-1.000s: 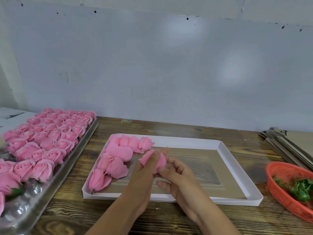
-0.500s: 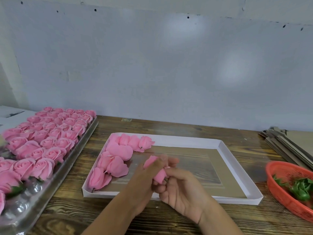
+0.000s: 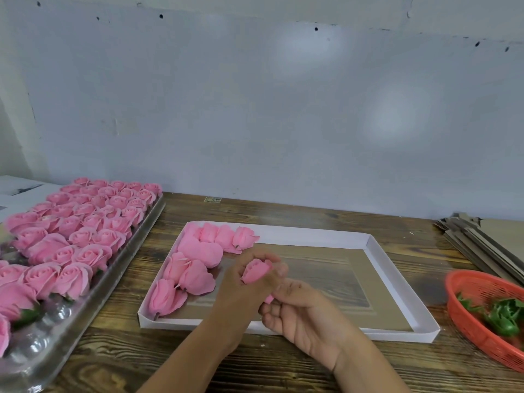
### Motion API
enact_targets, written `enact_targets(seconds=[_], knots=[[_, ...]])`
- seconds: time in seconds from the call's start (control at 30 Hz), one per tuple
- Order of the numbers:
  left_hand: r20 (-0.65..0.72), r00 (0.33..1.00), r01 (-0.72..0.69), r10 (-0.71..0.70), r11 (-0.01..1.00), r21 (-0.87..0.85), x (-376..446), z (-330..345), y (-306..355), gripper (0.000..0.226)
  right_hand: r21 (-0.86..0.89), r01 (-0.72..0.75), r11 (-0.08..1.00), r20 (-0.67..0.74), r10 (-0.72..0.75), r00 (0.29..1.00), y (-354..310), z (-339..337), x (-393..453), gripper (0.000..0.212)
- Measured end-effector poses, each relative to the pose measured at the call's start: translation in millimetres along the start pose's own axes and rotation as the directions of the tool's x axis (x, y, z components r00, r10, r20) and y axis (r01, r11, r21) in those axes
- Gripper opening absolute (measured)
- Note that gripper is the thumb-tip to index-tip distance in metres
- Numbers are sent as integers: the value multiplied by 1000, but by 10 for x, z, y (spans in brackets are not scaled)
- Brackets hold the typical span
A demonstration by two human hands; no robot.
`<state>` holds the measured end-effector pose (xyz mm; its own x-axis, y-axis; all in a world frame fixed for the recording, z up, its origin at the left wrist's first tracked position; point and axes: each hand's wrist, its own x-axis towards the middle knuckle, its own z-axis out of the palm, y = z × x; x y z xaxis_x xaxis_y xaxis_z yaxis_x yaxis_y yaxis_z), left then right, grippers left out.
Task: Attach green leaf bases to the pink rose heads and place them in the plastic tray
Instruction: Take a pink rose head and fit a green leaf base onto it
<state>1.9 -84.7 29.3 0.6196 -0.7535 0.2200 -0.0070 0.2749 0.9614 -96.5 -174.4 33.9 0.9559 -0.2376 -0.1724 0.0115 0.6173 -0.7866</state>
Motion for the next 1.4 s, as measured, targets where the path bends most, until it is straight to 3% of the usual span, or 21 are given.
enact_targets(seconds=[0.13,0.23,0.3,0.4,0.5,0.6,0.83,1.07,1.23,1.4], knots=[[40,992,-121,120,992,28,17,-31,3,31,-49,-14,999,30,16,999,-13,12,-14,20],[35,980,-197,195,979,56,49,-66,-37,39,-96,11,995,19,-10,1000,-22,6,-4,32],[33,968,-250,248,954,166,58,-101,-58,37,-126,31,992,1,-31,1000,-39,-11,-6,43],[107,939,-343,327,865,367,45,-155,-80,29,-177,31,984,7,-31,1000,-74,-37,-41,42],[217,865,-493,453,682,540,32,-178,-103,25,-208,-8,978,35,15,999,-92,-39,-76,40],[211,848,-500,487,598,627,45,-197,-111,29,-228,7,974,23,-1,1000,-102,-64,-78,50],[57,902,-364,428,682,635,34,-165,-84,30,-281,81,956,-6,-86,996,-76,-53,-64,42],[-78,942,-222,325,781,583,60,-161,-118,25,-625,125,770,-84,-225,971,-58,14,-75,33],[-53,946,-242,320,806,540,52,-127,-112,27,-549,191,813,-111,-298,948,-41,8,-63,16],[42,942,-304,332,793,528,15,-113,-43,30,-578,221,786,-87,-329,940,-62,29,-99,23]])
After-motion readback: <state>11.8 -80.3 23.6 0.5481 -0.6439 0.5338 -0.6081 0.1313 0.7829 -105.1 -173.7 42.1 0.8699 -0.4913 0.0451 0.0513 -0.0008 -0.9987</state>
